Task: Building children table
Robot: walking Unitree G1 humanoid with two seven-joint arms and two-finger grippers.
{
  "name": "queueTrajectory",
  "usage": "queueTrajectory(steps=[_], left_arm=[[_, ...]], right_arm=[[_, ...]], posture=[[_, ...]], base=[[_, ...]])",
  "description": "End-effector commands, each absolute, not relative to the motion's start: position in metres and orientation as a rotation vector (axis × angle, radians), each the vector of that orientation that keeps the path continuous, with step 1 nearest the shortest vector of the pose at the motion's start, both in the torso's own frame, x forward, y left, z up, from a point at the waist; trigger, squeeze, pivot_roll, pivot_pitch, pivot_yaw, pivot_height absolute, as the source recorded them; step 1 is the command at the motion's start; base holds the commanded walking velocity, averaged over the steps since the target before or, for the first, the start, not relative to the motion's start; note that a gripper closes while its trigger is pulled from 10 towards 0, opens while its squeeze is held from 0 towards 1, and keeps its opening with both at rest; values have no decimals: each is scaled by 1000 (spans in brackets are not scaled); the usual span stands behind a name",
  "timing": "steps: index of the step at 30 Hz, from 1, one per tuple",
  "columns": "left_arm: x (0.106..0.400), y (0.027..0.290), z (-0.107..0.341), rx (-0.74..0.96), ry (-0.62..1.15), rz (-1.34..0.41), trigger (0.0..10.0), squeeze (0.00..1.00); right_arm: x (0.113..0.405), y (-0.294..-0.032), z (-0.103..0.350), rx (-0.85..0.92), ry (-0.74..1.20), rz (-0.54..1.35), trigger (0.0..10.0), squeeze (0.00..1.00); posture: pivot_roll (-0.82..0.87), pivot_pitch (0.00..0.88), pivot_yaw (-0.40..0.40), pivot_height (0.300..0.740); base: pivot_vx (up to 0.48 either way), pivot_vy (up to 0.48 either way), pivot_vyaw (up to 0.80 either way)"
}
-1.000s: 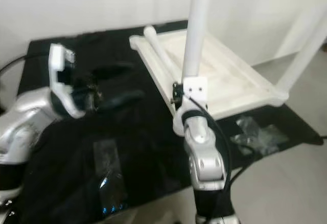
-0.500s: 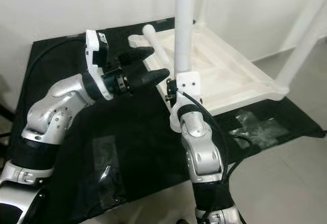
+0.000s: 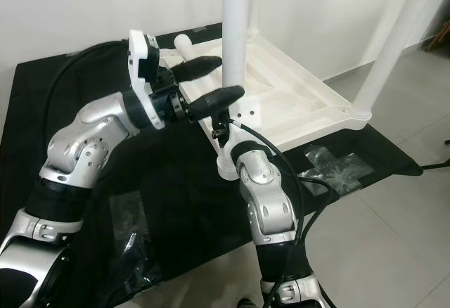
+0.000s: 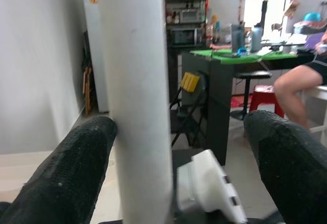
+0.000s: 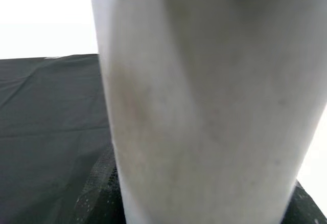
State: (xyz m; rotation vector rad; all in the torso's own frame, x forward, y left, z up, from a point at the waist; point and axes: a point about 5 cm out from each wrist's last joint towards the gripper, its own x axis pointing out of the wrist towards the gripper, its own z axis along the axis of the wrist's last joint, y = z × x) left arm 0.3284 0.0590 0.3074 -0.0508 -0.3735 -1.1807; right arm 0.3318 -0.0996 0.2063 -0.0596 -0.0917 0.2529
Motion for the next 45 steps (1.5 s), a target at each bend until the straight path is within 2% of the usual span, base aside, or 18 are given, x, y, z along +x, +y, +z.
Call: queueTrajectory(steps=[1, 17, 18, 25, 35, 36, 37, 38, 45], left_arm=[[330, 57, 308, -34, -371, -1176, 10000, 0], [350, 43, 336, 29, -367, -1104, 10000, 0], [353, 42, 339, 32, -348, -1105, 0, 0], [355, 39, 344, 56, -295, -1128, 0, 0], [355, 36, 343, 115, -249, -1168, 0, 0], [356, 36, 344, 119, -246, -1173, 0, 0], [356, 36, 344, 119, -246, -1173, 0, 0], [356, 35, 345, 121, -244, -1175, 0, 0], [356, 35, 346, 125, -231, -1186, 0, 0]], right_arm=[[329, -84, 174, -32, 60, 334, 10000, 0], [328, -86, 171, -30, 66, 331, 10000, 0], [328, -85, 171, -30, 67, 332, 10000, 0], [328, -86, 170, -31, 69, 334, 10000, 0], [339, -106, 181, -84, 35, 324, 10000, 0], [342, -112, 187, -100, 12, 327, 10000, 933], [342, -112, 187, -100, 12, 327, 10000, 933], [346, -118, 194, -110, -15, 344, 10000, 1000], [354, -132, 237, -203, -165, 580, 10000, 1000]], posture=[[-56, 143, 38, 740], [-59, 149, 55, 740], [-57, 152, 56, 740], [-55, 156, 57, 740], [-51, 160, 58, 740], [-50, 161, 58, 740], [-50, 161, 58, 740], [-49, 161, 60, 740], [-46, 164, 64, 740]], base=[[0, 0, 0], [0, 0, 0], [0, 0, 0], [0, 0, 0], [0, 0, 0], [0, 0, 0], [0, 0, 0], [0, 0, 0], [0, 0, 0]])
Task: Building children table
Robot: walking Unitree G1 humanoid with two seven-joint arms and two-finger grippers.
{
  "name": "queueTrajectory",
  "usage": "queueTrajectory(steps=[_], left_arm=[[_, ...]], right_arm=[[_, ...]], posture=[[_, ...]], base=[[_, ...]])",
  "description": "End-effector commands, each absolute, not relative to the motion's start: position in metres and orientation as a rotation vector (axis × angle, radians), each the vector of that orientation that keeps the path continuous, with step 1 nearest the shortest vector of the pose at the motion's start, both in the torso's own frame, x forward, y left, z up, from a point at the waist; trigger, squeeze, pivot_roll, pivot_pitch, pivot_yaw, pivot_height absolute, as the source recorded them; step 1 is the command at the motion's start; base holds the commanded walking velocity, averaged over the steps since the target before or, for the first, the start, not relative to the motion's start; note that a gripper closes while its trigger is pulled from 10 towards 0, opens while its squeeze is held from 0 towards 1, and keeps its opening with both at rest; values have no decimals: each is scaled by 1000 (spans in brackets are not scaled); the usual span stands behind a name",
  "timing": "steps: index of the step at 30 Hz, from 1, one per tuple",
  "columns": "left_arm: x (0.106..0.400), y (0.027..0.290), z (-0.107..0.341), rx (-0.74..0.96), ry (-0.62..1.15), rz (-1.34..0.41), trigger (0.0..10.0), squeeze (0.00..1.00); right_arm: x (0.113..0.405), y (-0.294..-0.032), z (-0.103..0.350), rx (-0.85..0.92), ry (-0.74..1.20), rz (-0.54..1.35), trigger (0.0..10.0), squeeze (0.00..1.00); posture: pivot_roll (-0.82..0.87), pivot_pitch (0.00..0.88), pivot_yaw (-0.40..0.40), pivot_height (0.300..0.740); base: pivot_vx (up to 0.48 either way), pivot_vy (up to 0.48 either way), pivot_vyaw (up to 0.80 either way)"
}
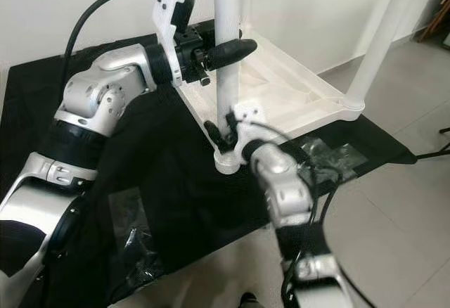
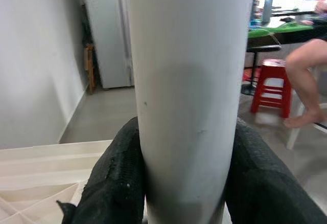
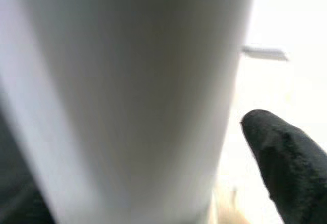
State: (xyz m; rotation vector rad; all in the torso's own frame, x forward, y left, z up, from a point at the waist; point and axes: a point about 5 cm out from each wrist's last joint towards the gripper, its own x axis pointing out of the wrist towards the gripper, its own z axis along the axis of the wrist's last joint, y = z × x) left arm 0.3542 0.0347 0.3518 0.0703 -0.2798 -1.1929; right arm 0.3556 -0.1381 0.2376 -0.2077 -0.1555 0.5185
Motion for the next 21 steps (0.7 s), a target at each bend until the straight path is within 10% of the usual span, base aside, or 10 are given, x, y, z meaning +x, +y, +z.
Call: queueTrajectory(steps=[1, 5, 6, 21], left_arm=[[356, 35, 345, 127, -228, -1190, 0, 0], [356, 34, 345, 130, -225, -1196, 0, 0], [355, 33, 345, 131, -224, -1202, 0, 0], [351, 27, 346, 157, -204, -1251, 0, 0]], right_arm=[[354, -135, 246, -254, -185, 664, 10000, 1000], [352, -141, 255, -377, -183, 818, 10000, 996], [352, -144, 255, -435, -153, 890, 10000, 0], [371, -158, 250, -485, -28, 1089, 10000, 0]], posture=[[-45, 164, 67, 740], [-46, 166, 72, 740], [-46, 169, 74, 740], [-23, 193, 95, 740]], base=[[0, 0, 0], [0, 0, 0], [0, 0, 0], [0, 0, 0]])
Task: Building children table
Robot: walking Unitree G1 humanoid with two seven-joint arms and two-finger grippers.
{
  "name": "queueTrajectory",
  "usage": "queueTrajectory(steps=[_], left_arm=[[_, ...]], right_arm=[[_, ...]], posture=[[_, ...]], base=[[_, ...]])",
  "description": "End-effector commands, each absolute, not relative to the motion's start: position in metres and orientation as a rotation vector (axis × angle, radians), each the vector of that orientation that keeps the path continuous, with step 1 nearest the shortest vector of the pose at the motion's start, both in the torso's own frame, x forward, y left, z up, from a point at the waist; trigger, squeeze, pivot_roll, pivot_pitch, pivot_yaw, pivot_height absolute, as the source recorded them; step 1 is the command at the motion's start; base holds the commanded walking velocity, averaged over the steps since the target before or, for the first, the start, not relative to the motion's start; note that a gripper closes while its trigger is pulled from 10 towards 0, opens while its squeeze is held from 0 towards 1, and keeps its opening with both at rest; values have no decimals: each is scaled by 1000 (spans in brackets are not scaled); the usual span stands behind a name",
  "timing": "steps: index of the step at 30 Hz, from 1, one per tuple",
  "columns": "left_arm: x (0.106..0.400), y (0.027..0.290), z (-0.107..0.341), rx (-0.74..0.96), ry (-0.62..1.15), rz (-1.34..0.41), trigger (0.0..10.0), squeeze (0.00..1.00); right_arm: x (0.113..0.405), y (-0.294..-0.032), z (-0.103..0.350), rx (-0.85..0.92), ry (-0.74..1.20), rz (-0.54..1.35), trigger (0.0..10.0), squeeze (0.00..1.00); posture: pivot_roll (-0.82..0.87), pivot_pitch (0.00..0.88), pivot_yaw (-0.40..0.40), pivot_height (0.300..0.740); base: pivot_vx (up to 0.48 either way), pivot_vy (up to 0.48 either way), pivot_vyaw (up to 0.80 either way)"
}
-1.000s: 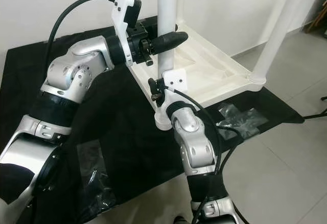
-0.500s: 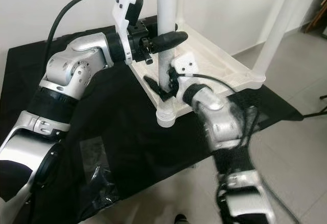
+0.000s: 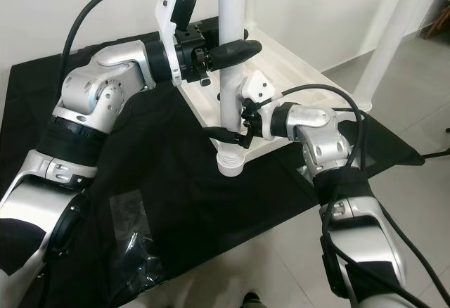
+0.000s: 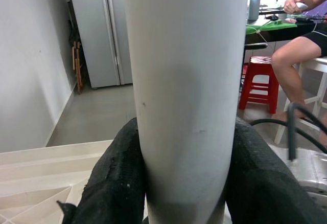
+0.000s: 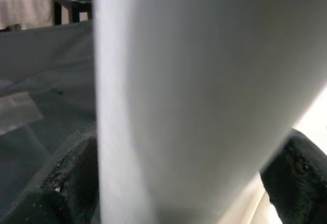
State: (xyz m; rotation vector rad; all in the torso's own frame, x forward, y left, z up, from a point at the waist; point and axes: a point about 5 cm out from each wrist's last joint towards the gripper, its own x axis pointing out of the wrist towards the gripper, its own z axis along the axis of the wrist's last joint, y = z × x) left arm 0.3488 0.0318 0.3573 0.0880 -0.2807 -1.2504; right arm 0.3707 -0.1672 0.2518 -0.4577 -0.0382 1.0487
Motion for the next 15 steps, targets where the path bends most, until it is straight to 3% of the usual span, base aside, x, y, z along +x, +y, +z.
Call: queueTrajectory(steps=[1, 2, 15], left_arm=[[350, 27, 345, 159, -202, -1256, 0, 0], [350, 26, 345, 163, -198, -1270, 0, 0], [349, 22, 343, 172, -195, -1288, 0, 0]], right_arm=[[372, -159, 249, -482, -27, 1103, 1608, 0], [372, -159, 244, -464, -18, 1135, 0, 0], [372, -159, 229, -424, -23, 1178, 0, 0]], posture=[[-21, 196, 99, 740], [-20, 200, 104, 740], [-23, 200, 110, 740]], base=[[0, 0, 0], [0, 0, 0], [0, 0, 0]])
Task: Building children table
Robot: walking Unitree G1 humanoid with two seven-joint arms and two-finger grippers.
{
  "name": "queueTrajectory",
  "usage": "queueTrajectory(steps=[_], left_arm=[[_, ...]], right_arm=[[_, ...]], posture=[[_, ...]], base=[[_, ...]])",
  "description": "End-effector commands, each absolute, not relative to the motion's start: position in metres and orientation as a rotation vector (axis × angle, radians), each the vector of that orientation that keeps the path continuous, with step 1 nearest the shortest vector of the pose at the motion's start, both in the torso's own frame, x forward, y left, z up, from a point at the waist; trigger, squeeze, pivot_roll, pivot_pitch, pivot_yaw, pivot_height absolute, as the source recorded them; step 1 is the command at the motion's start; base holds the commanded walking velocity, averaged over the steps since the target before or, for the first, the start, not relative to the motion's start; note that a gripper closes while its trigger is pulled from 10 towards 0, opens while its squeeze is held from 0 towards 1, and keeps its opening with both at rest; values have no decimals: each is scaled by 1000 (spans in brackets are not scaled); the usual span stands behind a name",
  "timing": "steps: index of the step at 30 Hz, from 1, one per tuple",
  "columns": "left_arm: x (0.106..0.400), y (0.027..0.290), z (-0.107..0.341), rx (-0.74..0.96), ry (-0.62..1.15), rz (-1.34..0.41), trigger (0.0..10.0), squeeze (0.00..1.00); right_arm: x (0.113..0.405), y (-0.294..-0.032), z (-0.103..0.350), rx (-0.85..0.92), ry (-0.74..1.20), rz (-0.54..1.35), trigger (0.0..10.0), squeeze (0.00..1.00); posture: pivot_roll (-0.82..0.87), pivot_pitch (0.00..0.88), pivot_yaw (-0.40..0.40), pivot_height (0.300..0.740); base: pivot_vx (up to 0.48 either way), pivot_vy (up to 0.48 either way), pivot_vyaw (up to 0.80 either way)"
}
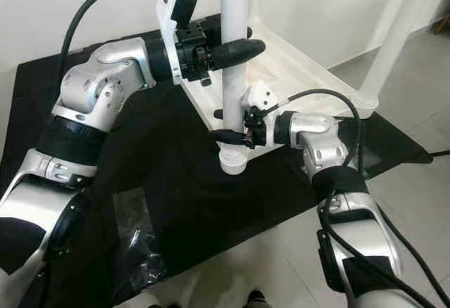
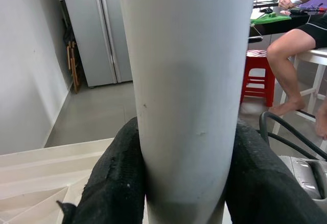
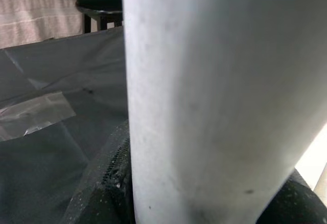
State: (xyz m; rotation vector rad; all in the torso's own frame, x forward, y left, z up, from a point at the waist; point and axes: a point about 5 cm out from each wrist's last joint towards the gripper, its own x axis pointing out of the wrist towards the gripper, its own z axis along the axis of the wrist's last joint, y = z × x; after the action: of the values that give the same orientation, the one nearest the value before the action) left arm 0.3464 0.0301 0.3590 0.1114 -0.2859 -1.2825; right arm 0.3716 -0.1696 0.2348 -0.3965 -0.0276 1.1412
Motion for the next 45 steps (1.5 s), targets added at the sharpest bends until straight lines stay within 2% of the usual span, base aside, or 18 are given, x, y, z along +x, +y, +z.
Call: queueTrajectory(steps=[1, 2, 3, 4, 5, 7, 8, 9, 13, 15, 20, 26, 28, 35, 36, 39, 40, 45], left_arm=[[349, 22, 343, 172, -195, -1288, 0, 0], [349, 22, 343, 173, -195, -1289, 0, 0], [348, 21, 343, 168, -196, -1299, 0, 1000], [348, 21, 343, 165, -197, -1306, 0, 1000], [347, 20, 343, 164, -198, -1310, 7333, 1000], [347, 20, 344, 163, -198, -1306, 7333, 1000], [347, 20, 344, 160, -198, -1300, 10000, 1000], [347, 20, 344, 160, -196, -1296, 10000, 0], [349, 22, 344, 143, -199, -1271, 10000, 0], [353, 25, 346, 127, -204, -1229, 10000, 0], [359, 29, 346, 127, -201, -1183, 10000, 0], [360, 29, 347, 132, -198, -1170, 10000, 0], [361, 29, 349, 118, -205, -1159, 0, 0], [361, 29, 350, 102, -210, -1154, 0, 0], [361, 29, 350, 98, -210, -1153, 0, 0], [361, 29, 350, 88, -210, -1150, 0, 0], [361, 29, 350, 84, -209, -1151, 0, 0], [361, 29, 350, 80, -209, -1155, 0, 0]], right_arm=[[372, -159, 229, -424, -23, 1178, 0, 0], [372, -159, 228, -423, -24, 1176, 0, 0], [372, -161, 226, -421, -26, 1147, 0, 0], [373, -162, 224, -420, -28, 1127, 0, 0], [374, -164, 222, -417, -27, 1088, 0, 0], [375, -166, 220, -413, -23, 1040, 0, 0], [376, -168, 216, -402, -11, 984, 0, 0], [376, -171, 212, -390, 2, 912, 0, 0], [375, -169, 192, -307, 42, 667, 0, 0], [355, -155, 159, -178, 112, 295, 0, 0], [328, -117, 149, -35, 87, 210, 0, 0], [335, -110, 156, -27, 50, 202, 0, 0], [337, -107, 160, -30, 46, 217, 0, 0], [334, -103, 174, -46, 42, 225, 0, 0], [333, -103, 178, -62, 46, 216, 10000, 0], [339, -107, 200, -98, -27, 293, 10000, 0], [344, -112, 216, -157, -96, 382, 10000, 1000], [354, -123, 248, -285, -198, 644, 10000, 1000]], posture=[[-23, 200, 110, 740], [-23, 200, 110, 740], [-29, 203, 114, 740], [-29, 203, 114, 740], [-35, 204, 112, 740], [-37, 206, 109, 740], [-40, 209, 105, 740], [-40, 209, 105, 740], [-39, 215, 87, 740], [-30, 221, 87, 740], [-30, 211, 101, 740], [-35, 206, 96, 740], [-38, 205, 95, 740], [-46, 204, 91, 740], [-47, 205, 90, 740], [-49, 207, 86, 740], [-49, 208, 85, 740], [-48, 208, 82, 740]], base=[[0, 0, 0], [0, 0, 0], [0, 0, 0], [0, 0, 0], [0, 0, 0], [0, 0, 0], [0, 0, 0], [0, 0, 0], [0, 0, 0], [0, 0, 0], [0, 0, 0], [0, 0, 0], [0, 0, 0], [0, 0, 0], [0, 0, 0], [0, 0, 0], [0, 0, 0], [0, 0, 0]])
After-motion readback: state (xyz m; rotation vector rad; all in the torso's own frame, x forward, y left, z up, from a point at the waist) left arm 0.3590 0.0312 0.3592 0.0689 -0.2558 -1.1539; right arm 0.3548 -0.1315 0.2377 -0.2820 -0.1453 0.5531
